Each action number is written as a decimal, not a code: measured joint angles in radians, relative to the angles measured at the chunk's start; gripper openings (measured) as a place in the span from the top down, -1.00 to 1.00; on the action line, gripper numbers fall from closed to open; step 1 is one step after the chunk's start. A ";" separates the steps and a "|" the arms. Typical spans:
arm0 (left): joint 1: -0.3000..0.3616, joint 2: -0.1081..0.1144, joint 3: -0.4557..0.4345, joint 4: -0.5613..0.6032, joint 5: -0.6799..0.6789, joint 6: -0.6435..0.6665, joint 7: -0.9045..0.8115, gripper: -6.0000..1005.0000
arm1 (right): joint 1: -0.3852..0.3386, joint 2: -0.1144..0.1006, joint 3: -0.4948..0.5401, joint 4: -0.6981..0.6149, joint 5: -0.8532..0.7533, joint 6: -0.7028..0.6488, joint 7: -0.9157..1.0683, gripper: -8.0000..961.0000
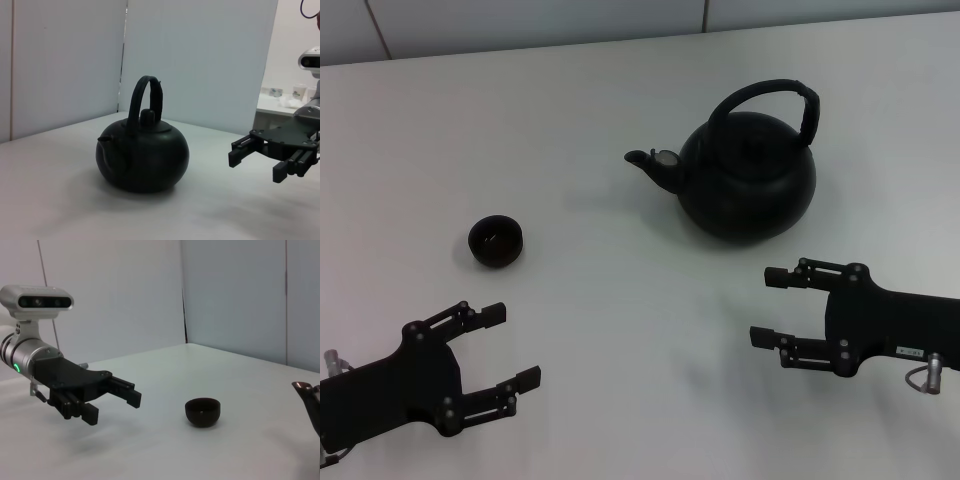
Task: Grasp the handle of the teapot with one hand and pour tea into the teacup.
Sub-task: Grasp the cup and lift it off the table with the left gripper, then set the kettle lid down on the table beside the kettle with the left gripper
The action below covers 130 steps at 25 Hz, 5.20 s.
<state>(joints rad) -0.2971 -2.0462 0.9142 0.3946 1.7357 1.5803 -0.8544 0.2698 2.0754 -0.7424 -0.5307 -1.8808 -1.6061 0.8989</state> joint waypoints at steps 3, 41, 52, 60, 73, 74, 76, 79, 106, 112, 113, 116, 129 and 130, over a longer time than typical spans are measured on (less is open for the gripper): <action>0.000 0.000 0.000 -0.002 -0.002 0.000 0.000 -0.68 | 0.002 0.000 0.000 0.000 0.001 0.000 0.000 -0.51; -0.023 -0.021 -0.311 -0.019 -0.005 -0.113 -0.008 -0.68 | 0.007 0.000 0.009 -0.002 0.005 -0.002 0.000 -0.51; -0.038 -0.023 -0.316 -0.036 0.004 -0.156 0.040 -0.67 | 0.020 0.000 0.009 -0.004 0.008 -0.003 0.000 -0.51; -0.062 -0.025 -0.246 -0.083 0.004 -0.273 0.106 -0.68 | 0.024 0.000 0.009 -0.005 0.008 -0.003 0.000 -0.51; -0.140 -0.026 -0.246 -0.144 0.006 -0.347 0.121 -0.67 | 0.022 0.000 0.011 -0.006 0.008 -0.003 0.000 -0.51; -0.151 -0.026 -0.245 -0.155 0.005 -0.360 0.130 -0.67 | 0.022 0.000 0.011 -0.006 0.008 -0.003 0.000 -0.51; -0.167 -0.027 -0.246 -0.169 0.002 -0.382 0.145 -0.66 | 0.022 0.000 0.011 -0.006 0.009 -0.003 0.000 -0.51; -0.198 -0.027 -0.247 -0.195 0.000 -0.422 0.166 -0.66 | 0.022 0.000 0.011 -0.007 0.009 -0.008 0.000 -0.51; -0.237 -0.032 -0.245 -0.214 -0.001 -0.468 0.172 -0.47 | 0.022 0.000 0.014 -0.008 0.026 -0.029 0.005 -0.51; -0.237 -0.032 -0.245 -0.214 -0.002 -0.442 0.170 -0.39 | 0.022 0.000 0.014 -0.008 0.026 -0.029 0.003 -0.51; -0.248 -0.032 -0.240 -0.218 -0.001 -0.407 0.168 -0.40 | 0.022 0.000 0.014 -0.008 0.026 -0.029 0.003 -0.51; -0.271 -0.033 -0.229 -0.236 0.000 -0.396 0.169 -0.42 | 0.022 0.000 0.014 -0.008 0.026 -0.029 0.003 -0.51; -0.400 -0.034 -0.225 -0.369 -0.002 -0.431 0.204 -0.50 | 0.022 0.001 0.014 -0.005 0.026 -0.030 0.003 -0.51; -0.400 -0.034 -0.230 -0.372 -0.003 -0.436 0.212 -0.51 | 0.022 0.001 0.014 -0.004 0.026 -0.030 0.003 -0.51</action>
<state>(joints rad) -0.6969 -2.0800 0.6841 0.0229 1.7332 1.1440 -0.6421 0.2922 2.0765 -0.7286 -0.5350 -1.8544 -1.6357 0.9022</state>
